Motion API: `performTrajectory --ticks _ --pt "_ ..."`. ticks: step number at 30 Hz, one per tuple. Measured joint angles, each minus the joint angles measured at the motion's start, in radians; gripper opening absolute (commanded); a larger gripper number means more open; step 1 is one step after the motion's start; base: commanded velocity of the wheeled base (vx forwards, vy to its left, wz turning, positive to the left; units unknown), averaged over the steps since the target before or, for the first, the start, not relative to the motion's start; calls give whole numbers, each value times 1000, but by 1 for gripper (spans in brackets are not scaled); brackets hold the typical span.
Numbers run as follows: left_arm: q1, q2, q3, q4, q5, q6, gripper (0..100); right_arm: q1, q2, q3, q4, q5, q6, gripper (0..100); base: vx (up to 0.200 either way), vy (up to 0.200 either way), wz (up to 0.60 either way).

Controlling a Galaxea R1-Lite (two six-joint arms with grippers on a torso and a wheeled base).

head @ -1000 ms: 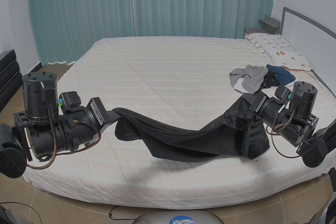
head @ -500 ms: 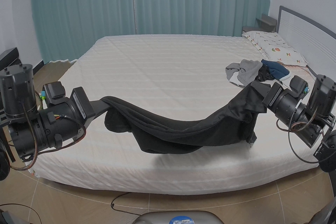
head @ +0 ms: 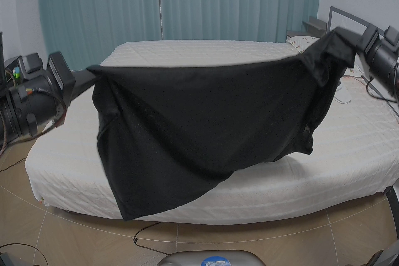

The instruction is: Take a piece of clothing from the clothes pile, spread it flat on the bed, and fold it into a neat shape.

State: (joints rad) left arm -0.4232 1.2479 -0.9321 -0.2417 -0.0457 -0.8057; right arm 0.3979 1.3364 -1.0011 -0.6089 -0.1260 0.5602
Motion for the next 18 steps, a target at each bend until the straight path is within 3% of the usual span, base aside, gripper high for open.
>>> performTrajectory --ticks 7,14,18 --pt "60 63 -173 90 4 9 0 -111 110 -303 148 0 0 0 0 0 0" --pt "126 213 -294 119 -2 7 0 -194 313 -436 177 -8 4 0 0 0 0" --pt "162 329 -360 123 -3 3 0 -212 422 -468 127 -12 6 0 200 0 0"
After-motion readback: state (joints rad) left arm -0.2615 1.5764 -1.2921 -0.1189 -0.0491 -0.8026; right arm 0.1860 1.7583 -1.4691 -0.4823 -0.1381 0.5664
